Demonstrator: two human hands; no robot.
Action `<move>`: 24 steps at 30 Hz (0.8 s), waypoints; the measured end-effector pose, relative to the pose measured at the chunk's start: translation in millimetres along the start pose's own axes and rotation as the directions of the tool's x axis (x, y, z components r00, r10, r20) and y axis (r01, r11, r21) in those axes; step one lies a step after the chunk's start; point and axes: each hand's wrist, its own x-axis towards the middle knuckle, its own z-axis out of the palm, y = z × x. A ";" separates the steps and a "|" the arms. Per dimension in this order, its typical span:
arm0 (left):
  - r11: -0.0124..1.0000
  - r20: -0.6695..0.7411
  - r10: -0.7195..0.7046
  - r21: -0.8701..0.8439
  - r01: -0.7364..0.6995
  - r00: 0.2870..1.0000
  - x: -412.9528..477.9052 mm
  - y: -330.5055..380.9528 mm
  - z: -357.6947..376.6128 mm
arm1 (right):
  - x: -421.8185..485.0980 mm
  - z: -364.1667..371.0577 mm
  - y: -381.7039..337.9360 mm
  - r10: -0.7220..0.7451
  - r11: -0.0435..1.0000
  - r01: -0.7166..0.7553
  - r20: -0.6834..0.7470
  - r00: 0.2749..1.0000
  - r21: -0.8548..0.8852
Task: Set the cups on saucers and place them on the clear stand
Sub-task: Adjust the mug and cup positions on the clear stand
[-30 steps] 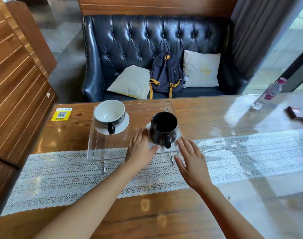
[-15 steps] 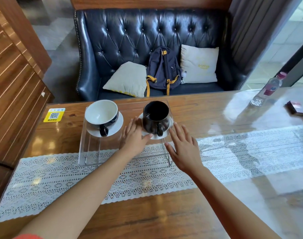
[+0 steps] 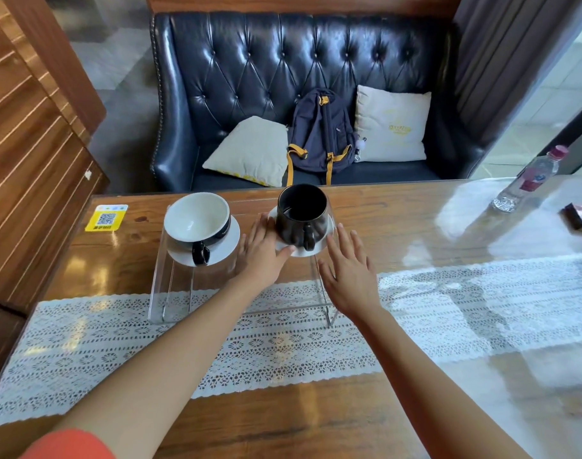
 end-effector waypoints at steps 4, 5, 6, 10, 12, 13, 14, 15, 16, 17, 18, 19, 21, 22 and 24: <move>1.000 -0.034 0.001 -0.031 -0.002 0.999 -2.7 -0.5 2.0 | 5.5 -0.6 -1.6 0.012 0.984 -0.004 -0.045 0.999 0.175; 0.999 -0.044 0.002 -0.040 -0.004 0.999 -3.0 -0.2 1.7 | 8.4 -1.4 -1.8 0.021 0.974 -0.003 -0.076 0.997 0.225; 0.999 -0.051 0.002 -0.046 -0.005 0.999 -3.1 0.3 1.2 | 11.4 -2.3 -1.8 0.031 0.965 -0.003 -0.103 0.994 0.264; 0.999 -0.067 -0.001 -0.047 -0.002 0.998 -3.1 2.0 -0.2 | 27.6 -4.8 -1.6 0.019 0.936 0.015 -0.095 0.995 0.351; 0.998 -0.076 0.006 -0.057 -0.010 0.997 -2.7 2.0 0.2 | 34.7 -6.3 -1.1 -0.005 0.905 0.017 -0.029 1.000 0.426; 0.998 -0.085 0.010 -0.063 -0.015 0.996 -2.6 1.8 0.9 | 37.8 -6.7 0.0 -0.018 0.892 0.019 -0.006 1.000 0.452; 0.997 -0.094 0.011 -0.070 -0.017 0.996 -2.6 1.7 1.5 | 40.5 -6.8 1.1 -0.028 0.889 0.024 0.002 1.000 0.457; 0.997 -0.101 0.009 -0.075 -0.017 0.995 -2.4 1.4 2.3 | 42.7 -6.8 2.0 -0.033 0.893 0.030 -0.001 0.999 0.449; 0.997 -0.104 0.006 -0.076 -0.014 0.995 -1.9 0.8 3.0 | 44.0 -6.4 1.9 -0.033 0.897 0.035 -0.012 0.999 0.441; 0.997 -0.103 0.004 -0.075 -0.011 0.995 -1.3 -0.1 3.8 | 44.6 -5.7 0.8 -0.029 0.899 0.038 -0.029 0.999 0.437; 0.997 -0.102 0.001 -0.074 -0.009 0.995 -0.5 -0.7 4.7 | 44.6 -4.9 -0.6 -0.021 0.899 0.040 -0.049 0.999 0.436; 0.997 -0.100 -0.001 -0.076 -0.007 0.995 0.0 -1.3 5.4 | 44.6 -4.0 -2.1 -0.013 0.900 0.041 -0.068 0.998 0.434; 0.997 -0.099 -0.006 -0.082 -0.002 0.995 1.2 -2.4 6.6 | 44.7 -2.5 -3.9 -0.009 0.905 0.045 -0.086 0.996 0.423; 0.997 -0.100 -0.007 -0.083 -0.001 0.995 1.7 -3.1 7.1 | 44.9 -2.3 -4.2 -0.009 0.909 0.044 -0.086 0.996 0.414; 0.997 -0.104 -0.007 -0.081 -0.001 0.995 1.7 -4.3 8.6 | 45.1 -3.3 -4.8 0.001 0.921 0.035 -0.091 0.996 0.387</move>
